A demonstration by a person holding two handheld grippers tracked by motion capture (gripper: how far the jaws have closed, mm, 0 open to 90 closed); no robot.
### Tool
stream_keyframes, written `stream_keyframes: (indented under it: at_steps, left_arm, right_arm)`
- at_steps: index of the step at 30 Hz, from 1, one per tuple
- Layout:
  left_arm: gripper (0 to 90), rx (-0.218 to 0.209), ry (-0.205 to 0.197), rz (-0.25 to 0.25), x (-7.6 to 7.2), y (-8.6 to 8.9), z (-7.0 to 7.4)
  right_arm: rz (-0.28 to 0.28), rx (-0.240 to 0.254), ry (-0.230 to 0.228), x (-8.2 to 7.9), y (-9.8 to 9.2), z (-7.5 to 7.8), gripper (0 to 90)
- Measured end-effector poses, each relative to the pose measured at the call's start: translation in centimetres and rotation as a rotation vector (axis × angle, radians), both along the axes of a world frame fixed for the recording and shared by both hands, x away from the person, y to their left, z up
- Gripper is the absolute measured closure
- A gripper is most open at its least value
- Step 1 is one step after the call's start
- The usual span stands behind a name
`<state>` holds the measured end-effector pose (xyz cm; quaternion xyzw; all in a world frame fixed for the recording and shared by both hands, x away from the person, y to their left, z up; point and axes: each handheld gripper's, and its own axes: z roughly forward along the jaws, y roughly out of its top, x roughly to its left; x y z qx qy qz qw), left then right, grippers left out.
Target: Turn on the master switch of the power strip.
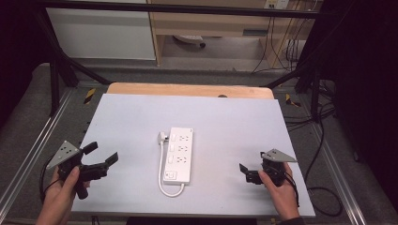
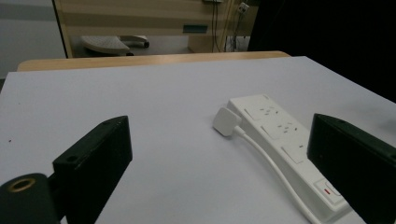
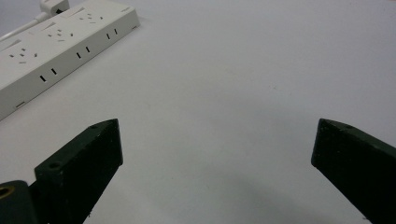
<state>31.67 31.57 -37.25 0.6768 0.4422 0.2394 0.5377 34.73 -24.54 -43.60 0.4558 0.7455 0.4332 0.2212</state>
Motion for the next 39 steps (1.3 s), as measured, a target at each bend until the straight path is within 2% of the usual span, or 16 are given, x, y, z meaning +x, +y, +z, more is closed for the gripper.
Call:
stream_keyframes:
  at_steps: [10, 20, 27, 32, 39]
  left_arm:
    - [6.6, 0.01, -0.01, 0.012, -0.5, 1.4, -0.7]
    - [6.6, 0.003, 0.013, 0.049, -0.5, 2.5, -2.0]
    - [7.3, 0.038, 0.034, 0.066, -0.5, 2.8, -3.4]
    - [7.4, 0.047, 0.044, 0.071, -0.3, 2.9, -4.1]
    - [7.7, 0.079, 0.06, 0.054, -0.1, 2.5, -4.9]
  right_arm:
    - [0.003, 0.006, 0.001, 0.0, 0.0, 0.0, 2.3]
    - [-0.001, -0.003, 0.001, 0.1, 0.0, -0.2, 2.3]
    - [-0.001, -0.006, 0.003, 0.1, 0.0, -0.2, 2.4]
    - [-0.002, -0.008, 0.003, 0.1, -0.1, -0.2, 2.4]
    - [-0.01, -0.017, 0.008, 0.2, -0.2, -0.3, 2.4]
